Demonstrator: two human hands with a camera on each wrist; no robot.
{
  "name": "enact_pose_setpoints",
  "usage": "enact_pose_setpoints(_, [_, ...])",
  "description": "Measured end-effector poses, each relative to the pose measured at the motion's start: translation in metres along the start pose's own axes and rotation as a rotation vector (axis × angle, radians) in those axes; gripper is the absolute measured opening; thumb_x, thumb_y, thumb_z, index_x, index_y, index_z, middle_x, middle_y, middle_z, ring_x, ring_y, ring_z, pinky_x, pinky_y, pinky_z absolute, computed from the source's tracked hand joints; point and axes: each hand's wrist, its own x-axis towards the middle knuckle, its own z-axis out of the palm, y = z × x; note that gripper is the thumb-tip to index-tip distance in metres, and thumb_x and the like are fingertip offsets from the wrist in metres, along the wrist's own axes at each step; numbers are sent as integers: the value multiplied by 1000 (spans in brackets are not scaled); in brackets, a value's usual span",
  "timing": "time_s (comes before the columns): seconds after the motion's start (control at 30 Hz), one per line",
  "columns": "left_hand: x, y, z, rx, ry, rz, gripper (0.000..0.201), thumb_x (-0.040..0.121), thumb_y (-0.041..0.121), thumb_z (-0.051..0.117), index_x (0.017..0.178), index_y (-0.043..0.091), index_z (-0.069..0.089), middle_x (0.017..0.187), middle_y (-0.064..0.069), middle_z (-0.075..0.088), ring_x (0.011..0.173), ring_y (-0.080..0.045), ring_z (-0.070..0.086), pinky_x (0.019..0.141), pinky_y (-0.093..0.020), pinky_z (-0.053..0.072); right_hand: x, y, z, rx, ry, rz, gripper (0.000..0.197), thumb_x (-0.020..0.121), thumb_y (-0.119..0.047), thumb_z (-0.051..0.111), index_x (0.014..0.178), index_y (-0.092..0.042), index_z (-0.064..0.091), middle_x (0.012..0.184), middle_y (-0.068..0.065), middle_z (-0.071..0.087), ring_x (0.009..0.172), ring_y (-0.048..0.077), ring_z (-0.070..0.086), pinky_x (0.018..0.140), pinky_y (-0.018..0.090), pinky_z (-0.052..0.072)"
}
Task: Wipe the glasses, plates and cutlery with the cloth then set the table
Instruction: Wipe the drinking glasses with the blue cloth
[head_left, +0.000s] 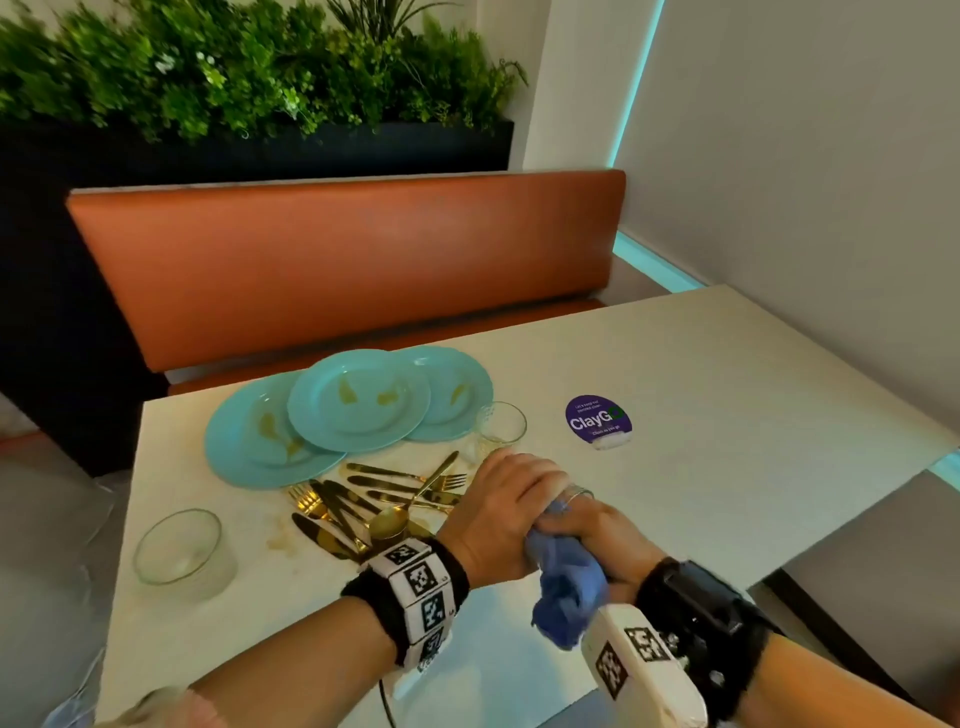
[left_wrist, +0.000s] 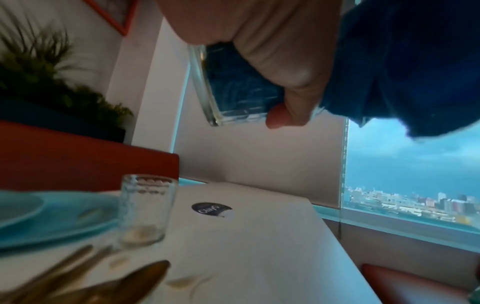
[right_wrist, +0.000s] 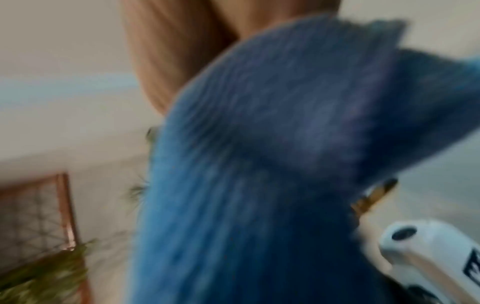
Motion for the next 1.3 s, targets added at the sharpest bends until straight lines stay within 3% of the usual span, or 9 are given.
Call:
enact_pose_setpoints(0.23, [-9, -2, -34, -67, -328, -150, 82, 42, 26, 83, 114, 18, 44, 104, -5, 63, 92, -24, 61, 83, -34, 51, 18, 9, 14, -1604, -133, -66, 38, 91, -9, 48, 128, -5, 53, 124, 14, 56, 116, 30, 51, 89, 32, 39])
enact_pose_setpoints(0.33, [-10, -2, -40, -24, -315, -147, 80, 45, 24, 82, 114, 18, 42, 104, -5, 63, 93, -24, 62, 85, -35, 50, 21, 10, 24, -1290, -86, -172, 31, 92, -3, 45, 121, 0, 56, 116, 18, 59, 108, 31, 55, 89, 35, 42])
enact_pose_setpoints(0.47, [-18, -3, -42, 27, -167, -146, 55, 65, 26, 62, 115, 13, 46, 106, -9, 63, 97, -22, 56, 85, -38, 47, 13, -5, 40, -82, -3, 54, 13, 89, 2, 51, 88, -6, 60, 77, 5, 64, 63, 14, 63, 60, 24, 54])
enact_pose_setpoints(0.53, [-18, -5, -46, 32, -226, -143, 59, 62, 28, 65, 116, 14, 45, 107, -8, 63, 97, -22, 56, 85, -38, 47, 13, -4, 41, -305, -35, -23, 23, 90, 5, 47, 81, -12, 61, 75, 3, 63, 69, 12, 61, 66, 25, 49])
enact_pose_setpoints(0.7, [-11, 12, -54, -45, -539, -405, 77, 56, 21, 81, 125, 13, 48, 120, -4, 54, 112, -20, 48, 97, -35, 43, 6, 6, 36, -1118, -8, 96, 34, 94, -2, 41, 125, 2, 53, 127, 20, 54, 118, 35, 50, 96, 39, 38])
enact_pose_setpoints(0.9, [-29, 21, -46, 47, -343, -257, 70, 52, 22, 76, 114, 16, 45, 103, -5, 62, 93, -23, 60, 83, -39, 50, -3, 10, 43, -163, -104, 45, 26, 93, 6, 40, 78, -8, 56, 66, -6, 67, 64, 3, 62, 60, 17, 48])
enact_pose_setpoints(1.07, [-32, 35, -55, -16, -579, -372, 81, 53, 24, 82, 126, 15, 49, 119, -4, 57, 110, -20, 52, 96, -37, 46, -17, 21, 44, -632, -13, 144, 27, 92, -4, 48, 116, -5, 60, 104, 11, 62, 90, 23, 56, 70, 23, 32])
enact_pose_setpoints(1.23, [-33, 46, -68, 9, -484, -443, 75, 53, 19, 80, 123, 14, 52, 118, -3, 58, 110, -19, 51, 97, -34, 43, -19, 25, 47, -673, 157, 232, 14, 88, -16, 61, 82, -5, 54, 71, -5, 51, 70, 11, 51, 57, 10, 37])
enact_pose_setpoints(1.3, [-44, 48, -66, 59, -330, -381, 72, 48, 19, 79, 115, 12, 54, 110, -4, 62, 103, -20, 56, 91, -36, 47, -14, 24, 60, -471, -51, 64, 20, 92, 0, 45, 78, -12, 51, 72, 2, 55, 76, 19, 55, 64, 11, 41])
